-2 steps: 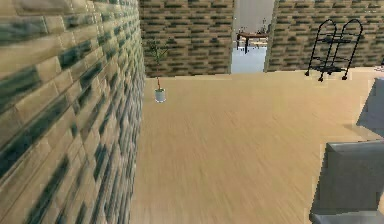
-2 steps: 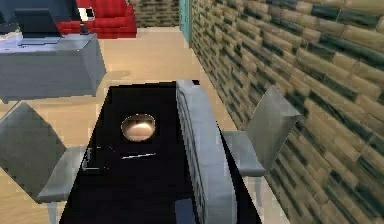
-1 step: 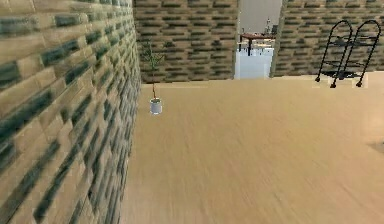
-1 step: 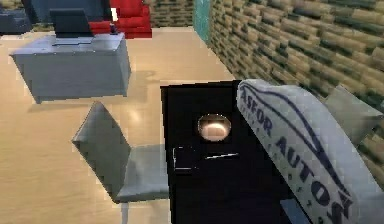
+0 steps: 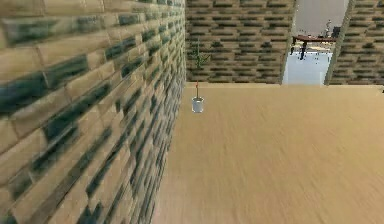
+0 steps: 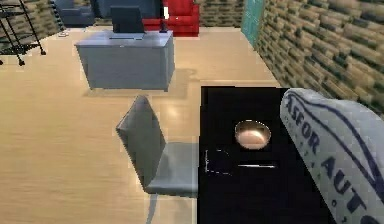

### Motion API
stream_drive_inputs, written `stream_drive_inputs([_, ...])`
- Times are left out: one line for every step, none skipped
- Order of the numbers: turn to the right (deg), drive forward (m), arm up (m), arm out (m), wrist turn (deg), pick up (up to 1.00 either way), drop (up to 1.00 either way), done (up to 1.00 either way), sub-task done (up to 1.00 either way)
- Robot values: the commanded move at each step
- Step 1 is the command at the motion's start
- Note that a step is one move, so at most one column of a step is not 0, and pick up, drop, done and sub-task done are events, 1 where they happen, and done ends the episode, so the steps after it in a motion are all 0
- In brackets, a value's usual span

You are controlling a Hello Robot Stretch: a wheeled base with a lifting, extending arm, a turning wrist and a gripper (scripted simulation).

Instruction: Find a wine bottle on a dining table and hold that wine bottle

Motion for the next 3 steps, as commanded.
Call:
stream_drive_inputs([0.0,0.05,0.0,0.0,0.0,0.0,0.0,0.0,0.0])
stream_drive_inputs([27.0,0.0,0.0,0.0,0.0,0.0,0.0,0.0,0.0])
stream_drive_inputs([0.0,1.0,0.0,0.0,0.0,0.0,0.0,0.0,0.0])
